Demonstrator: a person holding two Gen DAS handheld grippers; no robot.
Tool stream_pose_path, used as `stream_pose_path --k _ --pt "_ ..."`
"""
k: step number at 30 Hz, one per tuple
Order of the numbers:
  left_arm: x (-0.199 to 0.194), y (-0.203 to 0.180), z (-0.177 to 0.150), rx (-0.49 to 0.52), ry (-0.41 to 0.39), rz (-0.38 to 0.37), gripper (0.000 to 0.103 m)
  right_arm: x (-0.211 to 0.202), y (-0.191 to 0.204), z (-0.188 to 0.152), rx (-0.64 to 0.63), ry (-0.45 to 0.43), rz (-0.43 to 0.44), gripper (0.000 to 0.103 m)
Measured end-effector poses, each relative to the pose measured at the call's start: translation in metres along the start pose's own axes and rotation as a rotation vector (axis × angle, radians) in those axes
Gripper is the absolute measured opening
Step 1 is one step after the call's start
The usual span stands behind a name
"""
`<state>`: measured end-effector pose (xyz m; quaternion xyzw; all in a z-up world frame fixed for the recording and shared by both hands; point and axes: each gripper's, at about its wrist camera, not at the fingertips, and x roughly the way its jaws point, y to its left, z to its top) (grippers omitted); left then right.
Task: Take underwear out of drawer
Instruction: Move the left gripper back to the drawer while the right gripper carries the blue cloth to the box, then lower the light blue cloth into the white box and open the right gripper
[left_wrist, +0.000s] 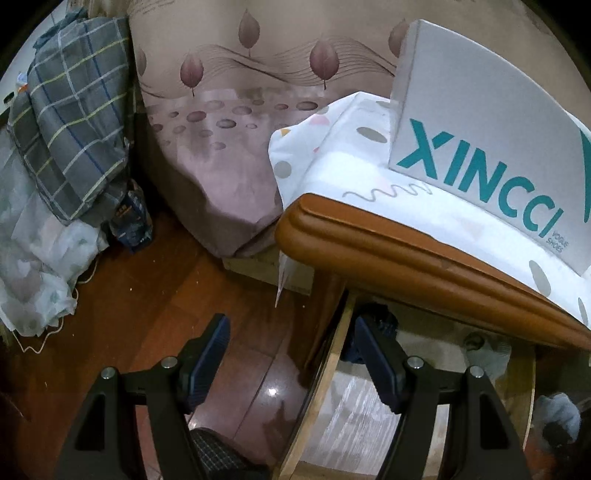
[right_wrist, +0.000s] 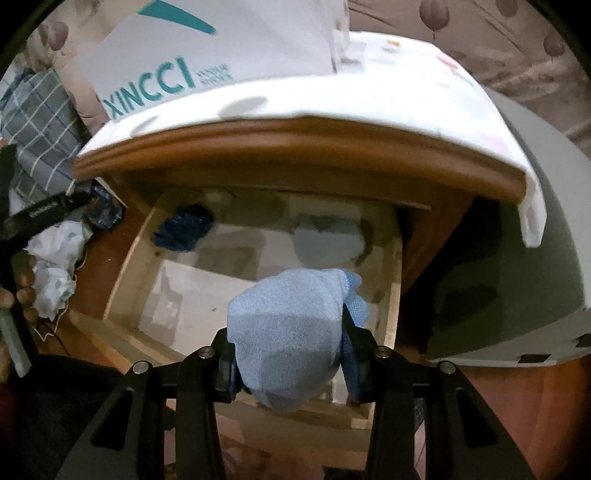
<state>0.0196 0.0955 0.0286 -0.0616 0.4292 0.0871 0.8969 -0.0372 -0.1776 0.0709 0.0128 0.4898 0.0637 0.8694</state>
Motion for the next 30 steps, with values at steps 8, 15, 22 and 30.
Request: stream_pose_path --k 8,15,22,30 --pt "0.002 0.01 0.001 -0.039 0.031 0.004 0.072 -0.063 0.022 0.034 -0.03 -0.117 0.048 0.039" --pt "0.0 0.011 0.001 -0.036 0.026 0.03 0.072 -0.113 0.045 0.072 -0.085 -0.207 0.055 0.039" --pt "0.002 0.023 0.003 -0.086 0.048 0.043 0.072 -0.147 0.074 0.121 -0.162 -0.3 0.016 0.039" --pt "0.003 0.033 0.004 -0.128 0.064 0.056 0.072 -0.156 0.106 0.19 -0.232 -0.362 -0.027 0.039"
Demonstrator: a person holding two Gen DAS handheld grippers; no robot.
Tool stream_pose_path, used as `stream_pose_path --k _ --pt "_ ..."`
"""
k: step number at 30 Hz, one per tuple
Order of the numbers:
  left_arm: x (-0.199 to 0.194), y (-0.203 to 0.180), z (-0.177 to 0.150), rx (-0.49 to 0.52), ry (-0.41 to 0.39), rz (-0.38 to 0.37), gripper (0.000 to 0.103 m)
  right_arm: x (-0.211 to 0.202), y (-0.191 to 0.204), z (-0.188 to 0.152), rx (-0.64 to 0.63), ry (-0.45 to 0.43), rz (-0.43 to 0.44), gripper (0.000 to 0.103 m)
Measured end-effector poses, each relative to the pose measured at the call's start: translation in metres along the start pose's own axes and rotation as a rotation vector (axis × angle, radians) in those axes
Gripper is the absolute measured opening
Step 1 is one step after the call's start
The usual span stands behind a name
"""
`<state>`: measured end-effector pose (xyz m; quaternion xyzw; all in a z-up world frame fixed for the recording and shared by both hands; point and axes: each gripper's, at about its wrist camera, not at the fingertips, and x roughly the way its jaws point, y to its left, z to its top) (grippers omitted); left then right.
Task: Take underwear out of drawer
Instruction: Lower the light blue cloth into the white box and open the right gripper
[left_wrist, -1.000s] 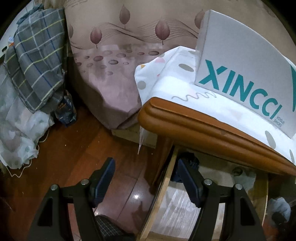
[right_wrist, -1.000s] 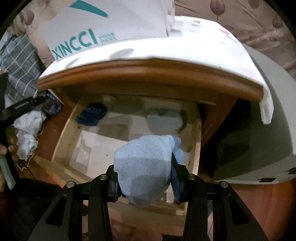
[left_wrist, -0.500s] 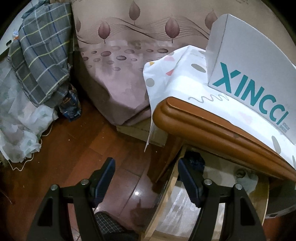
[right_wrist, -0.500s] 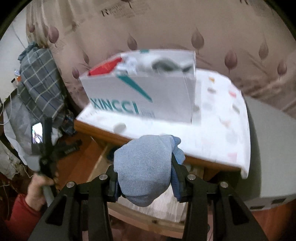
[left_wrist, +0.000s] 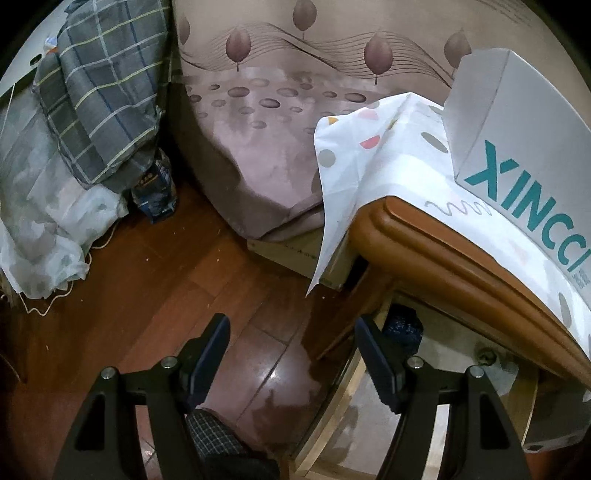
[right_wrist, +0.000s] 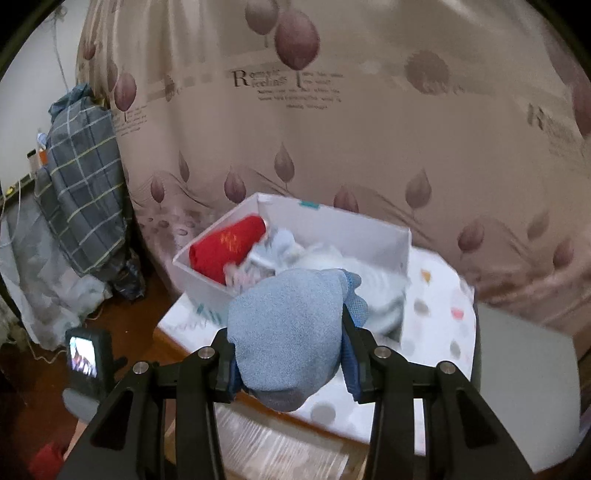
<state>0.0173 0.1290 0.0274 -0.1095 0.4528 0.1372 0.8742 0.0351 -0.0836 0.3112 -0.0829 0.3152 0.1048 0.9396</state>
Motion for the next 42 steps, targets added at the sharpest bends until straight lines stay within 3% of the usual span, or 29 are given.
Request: stream_pose_path --k 5,11,19,26,31,34,39,42 --pt "0.001 0.006 0.002 -0.015 0.003 0.008 0.072 0.043 0.017 0.031 -0.062 0.015 -0.035 0.039" --pt "0.004 0.014 0.005 -0.034 0.015 0.018 0.072 0.104 0.027 0.042 -0.135 0.078 -0.097 0.039" --pt "0.007 0.013 0.006 -0.024 0.03 0.019 0.072 0.159 0.026 0.046 -0.13 0.138 -0.116 0.041" --pt "0.008 0.014 0.005 -0.015 0.035 0.013 0.072 0.198 0.026 0.032 -0.108 0.241 -0.112 0.043" --pt "0.009 0.013 0.005 -0.017 0.035 0.014 0.072 0.2 0.017 0.029 -0.053 0.252 -0.087 0.049" --pt "0.012 0.014 0.007 -0.025 0.045 0.02 0.072 0.192 0.018 0.03 -0.039 0.238 -0.067 0.061" --pt "0.016 0.019 0.008 -0.043 0.052 0.023 0.072 0.163 0.024 0.035 -0.06 0.188 -0.084 0.076" --pt "0.017 0.021 0.008 -0.05 0.058 0.028 0.072 0.139 0.026 0.034 -0.085 0.142 -0.095 0.078"
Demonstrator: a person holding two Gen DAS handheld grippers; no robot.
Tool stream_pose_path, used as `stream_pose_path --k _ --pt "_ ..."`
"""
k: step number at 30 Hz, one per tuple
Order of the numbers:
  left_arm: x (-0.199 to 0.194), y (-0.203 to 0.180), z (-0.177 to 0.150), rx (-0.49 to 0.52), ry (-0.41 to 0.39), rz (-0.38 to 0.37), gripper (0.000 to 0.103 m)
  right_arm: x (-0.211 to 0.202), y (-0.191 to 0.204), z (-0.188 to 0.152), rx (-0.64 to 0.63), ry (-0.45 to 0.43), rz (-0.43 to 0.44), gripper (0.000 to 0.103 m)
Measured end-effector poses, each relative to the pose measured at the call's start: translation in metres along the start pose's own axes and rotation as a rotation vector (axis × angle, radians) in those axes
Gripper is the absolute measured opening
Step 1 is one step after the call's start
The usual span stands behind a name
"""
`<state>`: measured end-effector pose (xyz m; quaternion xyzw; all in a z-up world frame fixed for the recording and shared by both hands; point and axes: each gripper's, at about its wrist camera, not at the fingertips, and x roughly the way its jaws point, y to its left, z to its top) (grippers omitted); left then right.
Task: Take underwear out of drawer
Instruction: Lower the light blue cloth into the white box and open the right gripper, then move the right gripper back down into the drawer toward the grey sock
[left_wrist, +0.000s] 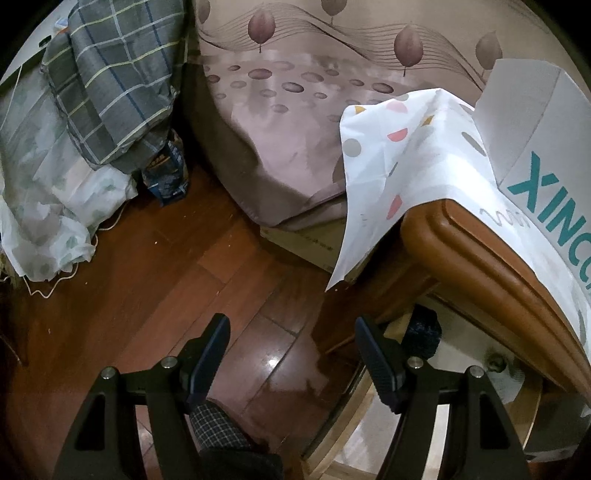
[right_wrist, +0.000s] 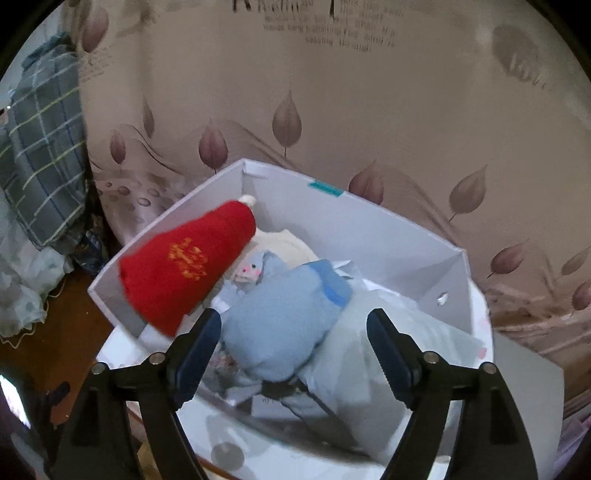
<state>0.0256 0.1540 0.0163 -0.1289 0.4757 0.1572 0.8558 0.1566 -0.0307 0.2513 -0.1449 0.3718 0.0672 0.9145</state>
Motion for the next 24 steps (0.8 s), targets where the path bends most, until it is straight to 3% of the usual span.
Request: stream_pose_path --k 7,14,18,20,24 --pt "0.001 0.011 0.002 -0.034 0.004 0.011 0.072 -0.062 0.004 -0.04 -0.092 -0.103 -0.011 0.078" --pt "0.0 0.016 0.002 -0.052 0.004 0.012 0.072 -0.095 0.026 -0.132 -0.26 -0.105 0.022 0.077" --pt "0.001 0.013 0.0 -0.041 0.01 0.011 0.072 -0.081 0.043 -0.189 -0.397 -0.043 0.046 0.072" --pt "0.001 0.012 0.001 -0.037 0.009 0.013 0.072 -0.062 0.051 -0.216 -0.461 0.02 0.057 0.063" --pt "0.002 0.009 0.0 -0.029 0.009 0.017 0.072 -0.017 0.06 -0.255 -0.61 0.109 0.007 0.059"
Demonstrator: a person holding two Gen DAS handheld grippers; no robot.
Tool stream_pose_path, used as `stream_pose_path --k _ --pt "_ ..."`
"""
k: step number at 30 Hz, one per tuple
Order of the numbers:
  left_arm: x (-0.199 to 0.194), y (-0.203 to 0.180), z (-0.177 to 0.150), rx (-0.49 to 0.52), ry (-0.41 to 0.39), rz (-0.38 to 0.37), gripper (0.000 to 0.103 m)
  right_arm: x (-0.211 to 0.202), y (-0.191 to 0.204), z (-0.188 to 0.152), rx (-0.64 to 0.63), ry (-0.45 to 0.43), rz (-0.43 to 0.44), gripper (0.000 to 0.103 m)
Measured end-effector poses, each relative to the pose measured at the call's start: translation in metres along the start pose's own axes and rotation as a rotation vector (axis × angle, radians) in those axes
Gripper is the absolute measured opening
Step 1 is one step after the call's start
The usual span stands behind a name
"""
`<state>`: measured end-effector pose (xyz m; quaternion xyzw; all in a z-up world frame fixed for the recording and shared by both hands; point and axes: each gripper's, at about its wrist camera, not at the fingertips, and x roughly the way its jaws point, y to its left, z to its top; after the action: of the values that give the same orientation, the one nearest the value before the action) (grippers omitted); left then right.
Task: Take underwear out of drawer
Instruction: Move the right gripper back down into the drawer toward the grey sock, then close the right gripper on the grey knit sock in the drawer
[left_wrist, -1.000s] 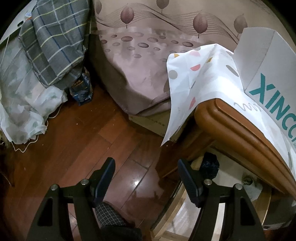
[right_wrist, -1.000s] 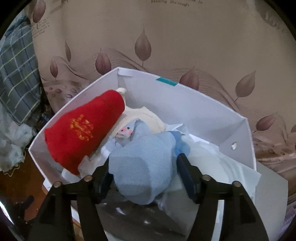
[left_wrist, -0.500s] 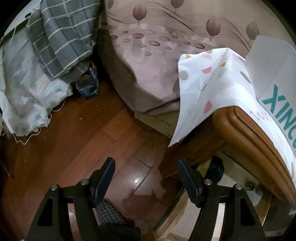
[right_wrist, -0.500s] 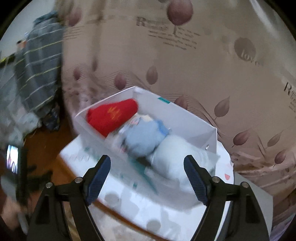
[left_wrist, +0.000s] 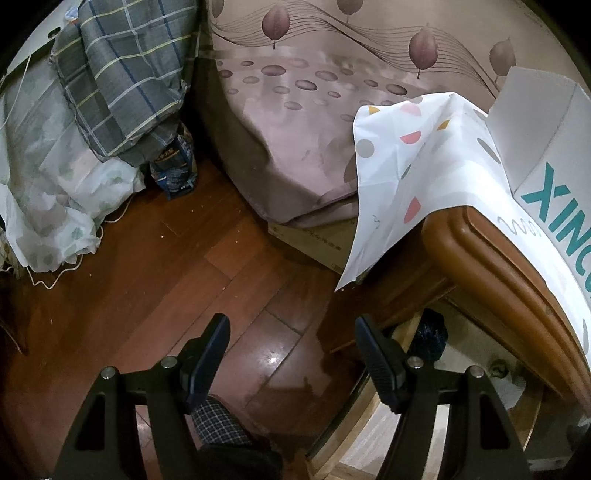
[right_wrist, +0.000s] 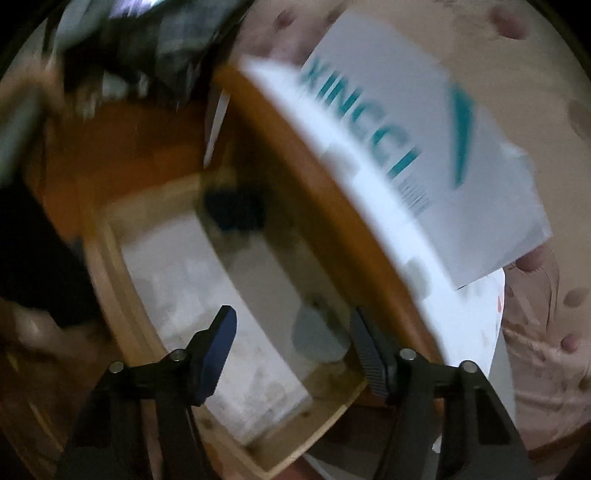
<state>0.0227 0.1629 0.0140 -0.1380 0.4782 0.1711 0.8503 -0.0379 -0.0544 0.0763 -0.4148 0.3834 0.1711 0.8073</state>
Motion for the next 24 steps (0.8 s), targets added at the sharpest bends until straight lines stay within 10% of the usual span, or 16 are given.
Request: stream_pose_path --k 24 --pt "0.002 -0.018 -0.005 0.094 -0.005 0.029 0.072 0.133 0.021 -0.045 -0.227 0.101 -0.085 0.057"
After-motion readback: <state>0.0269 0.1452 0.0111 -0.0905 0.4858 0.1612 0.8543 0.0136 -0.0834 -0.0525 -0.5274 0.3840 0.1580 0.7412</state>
